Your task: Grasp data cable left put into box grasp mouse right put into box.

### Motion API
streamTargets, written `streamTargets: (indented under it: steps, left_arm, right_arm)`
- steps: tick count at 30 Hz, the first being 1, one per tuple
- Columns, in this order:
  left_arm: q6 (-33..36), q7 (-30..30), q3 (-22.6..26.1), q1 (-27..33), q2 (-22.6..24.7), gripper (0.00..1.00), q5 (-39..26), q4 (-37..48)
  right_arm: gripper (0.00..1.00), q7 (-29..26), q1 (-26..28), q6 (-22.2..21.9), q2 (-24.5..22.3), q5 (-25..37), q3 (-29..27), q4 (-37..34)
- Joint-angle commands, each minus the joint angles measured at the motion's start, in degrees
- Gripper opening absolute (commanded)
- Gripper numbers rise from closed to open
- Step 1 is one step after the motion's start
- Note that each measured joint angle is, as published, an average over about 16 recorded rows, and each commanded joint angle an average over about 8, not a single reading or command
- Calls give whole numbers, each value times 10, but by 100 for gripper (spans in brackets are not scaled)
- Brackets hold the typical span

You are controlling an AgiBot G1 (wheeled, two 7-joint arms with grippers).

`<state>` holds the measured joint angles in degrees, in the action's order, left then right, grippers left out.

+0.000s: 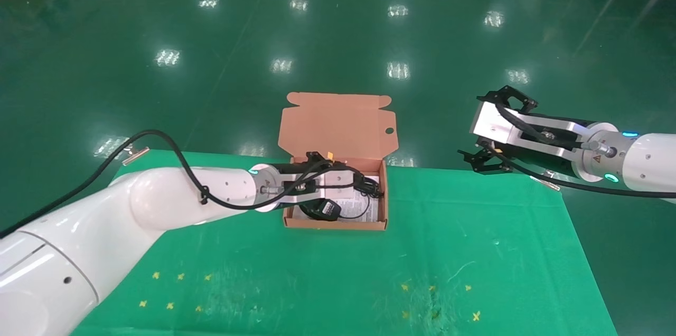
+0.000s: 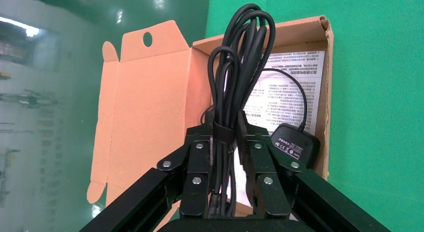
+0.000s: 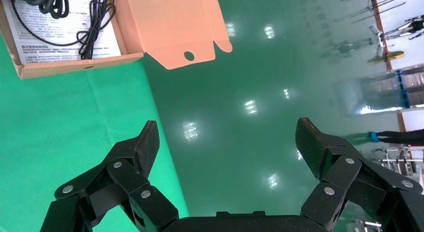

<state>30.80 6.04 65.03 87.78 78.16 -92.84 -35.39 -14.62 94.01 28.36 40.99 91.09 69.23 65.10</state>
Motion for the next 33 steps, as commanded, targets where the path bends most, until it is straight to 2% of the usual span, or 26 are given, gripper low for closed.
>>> streamTargets:
  steps: [1,10,15,19,33]
  left_arm:
    - [0,2,0,0,1,100,-7,2]
    - [3,-27,-28,36,-50,100,23,-62]
    - [-9,-45,-44,66,-79,100,27,-89]
    - [0,-54,-63,67,-98,100,45,-104]
    - [134,-82,-167,-13,-179,100,158,-172]
  right_arm:
    - [100,1,0,0,1,-1,0,-2]
    - [100,11,29,4,-5,15,-6,15]
    - [100,27,67,19,-13,44,-6,33]
    - [100,33,74,36,-16,42,-14,40]
    - [100,34,-19,161,-26,-83,-135,51]
